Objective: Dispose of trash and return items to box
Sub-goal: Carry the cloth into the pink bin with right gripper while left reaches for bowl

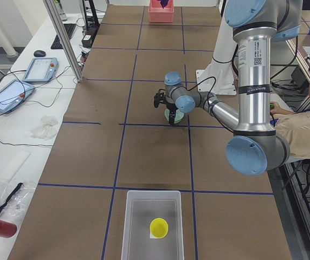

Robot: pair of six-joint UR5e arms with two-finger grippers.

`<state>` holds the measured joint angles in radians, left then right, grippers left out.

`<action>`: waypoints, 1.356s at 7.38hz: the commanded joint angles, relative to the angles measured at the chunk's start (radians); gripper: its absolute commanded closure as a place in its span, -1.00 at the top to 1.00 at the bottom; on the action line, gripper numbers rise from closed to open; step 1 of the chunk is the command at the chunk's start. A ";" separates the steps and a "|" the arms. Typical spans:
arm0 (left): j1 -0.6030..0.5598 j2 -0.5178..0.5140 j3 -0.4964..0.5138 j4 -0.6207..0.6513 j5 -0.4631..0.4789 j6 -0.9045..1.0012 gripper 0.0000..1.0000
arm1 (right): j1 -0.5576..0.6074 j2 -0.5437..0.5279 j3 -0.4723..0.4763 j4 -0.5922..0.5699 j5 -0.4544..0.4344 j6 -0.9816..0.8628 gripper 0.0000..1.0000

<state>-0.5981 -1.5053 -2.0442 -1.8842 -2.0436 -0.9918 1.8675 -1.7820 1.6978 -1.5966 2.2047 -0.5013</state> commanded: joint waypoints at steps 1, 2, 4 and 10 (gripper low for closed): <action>0.004 -0.064 0.079 -0.018 0.002 -0.025 0.86 | 0.004 0.012 -0.064 0.024 -0.035 -0.081 -1.00; 0.008 -0.064 0.102 -0.044 0.002 -0.028 0.85 | 0.004 0.001 -0.079 0.055 -0.062 -0.088 -1.00; 0.030 -0.065 0.110 -0.053 0.002 -0.057 0.78 | 0.004 0.012 -0.203 0.186 -0.062 -0.086 -1.00; 0.044 -0.067 0.117 -0.072 0.008 -0.065 -0.70 | -0.031 0.032 -0.217 0.234 -0.004 0.018 1.00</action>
<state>-0.5548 -1.5724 -1.9277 -1.9556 -2.0360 -1.0567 1.8479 -1.7620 1.4799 -1.3664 2.1739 -0.4931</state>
